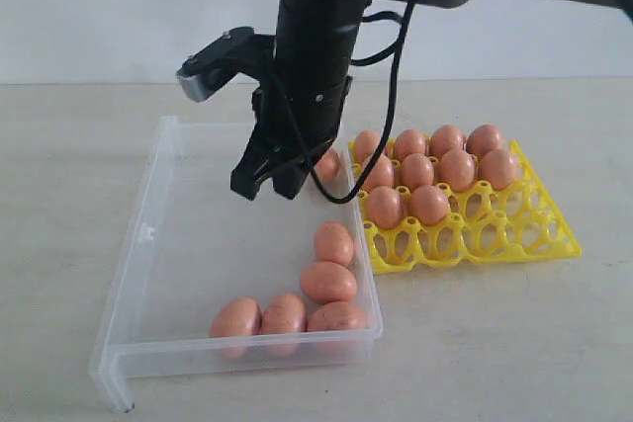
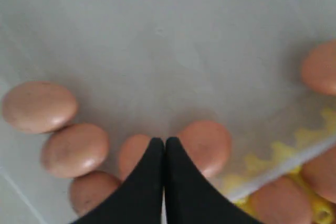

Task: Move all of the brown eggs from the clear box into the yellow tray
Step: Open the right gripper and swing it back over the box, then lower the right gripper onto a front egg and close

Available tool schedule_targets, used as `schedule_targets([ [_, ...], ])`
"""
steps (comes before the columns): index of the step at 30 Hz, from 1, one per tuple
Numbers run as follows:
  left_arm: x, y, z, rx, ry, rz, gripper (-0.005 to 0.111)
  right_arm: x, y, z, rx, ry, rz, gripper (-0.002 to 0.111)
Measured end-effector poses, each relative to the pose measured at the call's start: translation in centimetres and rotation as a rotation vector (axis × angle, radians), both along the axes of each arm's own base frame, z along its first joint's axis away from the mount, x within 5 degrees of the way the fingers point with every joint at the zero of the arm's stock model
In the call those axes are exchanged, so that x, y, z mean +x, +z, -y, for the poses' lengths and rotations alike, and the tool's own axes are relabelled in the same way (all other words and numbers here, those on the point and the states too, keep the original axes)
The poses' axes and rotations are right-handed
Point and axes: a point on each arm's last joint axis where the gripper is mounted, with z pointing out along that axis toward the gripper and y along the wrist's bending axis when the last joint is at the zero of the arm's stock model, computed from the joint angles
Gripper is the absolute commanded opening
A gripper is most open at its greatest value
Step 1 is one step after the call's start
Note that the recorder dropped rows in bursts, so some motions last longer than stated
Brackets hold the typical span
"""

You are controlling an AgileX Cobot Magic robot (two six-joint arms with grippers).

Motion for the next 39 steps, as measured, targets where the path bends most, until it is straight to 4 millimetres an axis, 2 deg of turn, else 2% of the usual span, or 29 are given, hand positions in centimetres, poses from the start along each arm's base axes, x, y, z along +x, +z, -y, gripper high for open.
schedule_targets([
  [1, 0.0, 0.0, 0.0, 0.000, 0.000, 0.000, -0.004, -0.1, -0.8, -0.5, 0.014, 0.029, -0.048, 0.010],
  [2, 0.0, 0.0, 0.0, 0.000, 0.000, 0.000, -0.004, 0.0, -1.2, -0.6, 0.007, 0.039, -0.059, 0.026],
  [3, 0.0, 0.0, 0.0, 0.000, 0.000, 0.000, -0.004, 0.3, -2.5, -0.7, -0.023, 0.058, -0.073, 0.036],
  [4, 0.0, 0.0, 0.0, 0.000, 0.000, 0.000, -0.004, 0.4, -3.1, -0.7, -0.037, 0.064, -0.077, 0.054],
  [5, 0.0, 0.0, 0.0, 0.000, 0.000, 0.000, -0.004, 0.7, -4.4, -0.7, -0.074, 0.069, -0.087, 0.059],
  [6, 0.0, 0.0, 0.0, 0.000, 0.000, 0.000, -0.004, 0.8, -4.8, -0.7, -0.085, 0.068, -0.090, 0.064],
  [14, 0.0, 0.0, 0.0, 0.000, 0.000, 0.000, -0.004, 0.7, -5.2, -0.9, -0.058, -0.077, -0.147, 0.063],
  [22, 0.0, 0.0, 0.0, 0.000, 0.000, 0.000, -0.004, -1.1, -3.5, 0.2, -0.063, -0.061, -0.146, 0.063],
  [24, 0.0, 0.0, 0.0, 0.000, 0.000, 0.000, -0.004, -1.4, -3.9, 0.5, -0.077, -0.045, -0.157, 0.063],
  [32, 0.0, 0.0, 0.0, 0.000, 0.000, 0.000, -0.004, -2.2, -7.6, 1.2, -0.166, 0.005, -0.240, 0.063],
  [39, 0.0, 0.0, 0.0, 0.000, 0.000, 0.000, -0.004, -2.0, -7.7, 1.2, -0.160, 0.028, -0.216, 0.063],
])
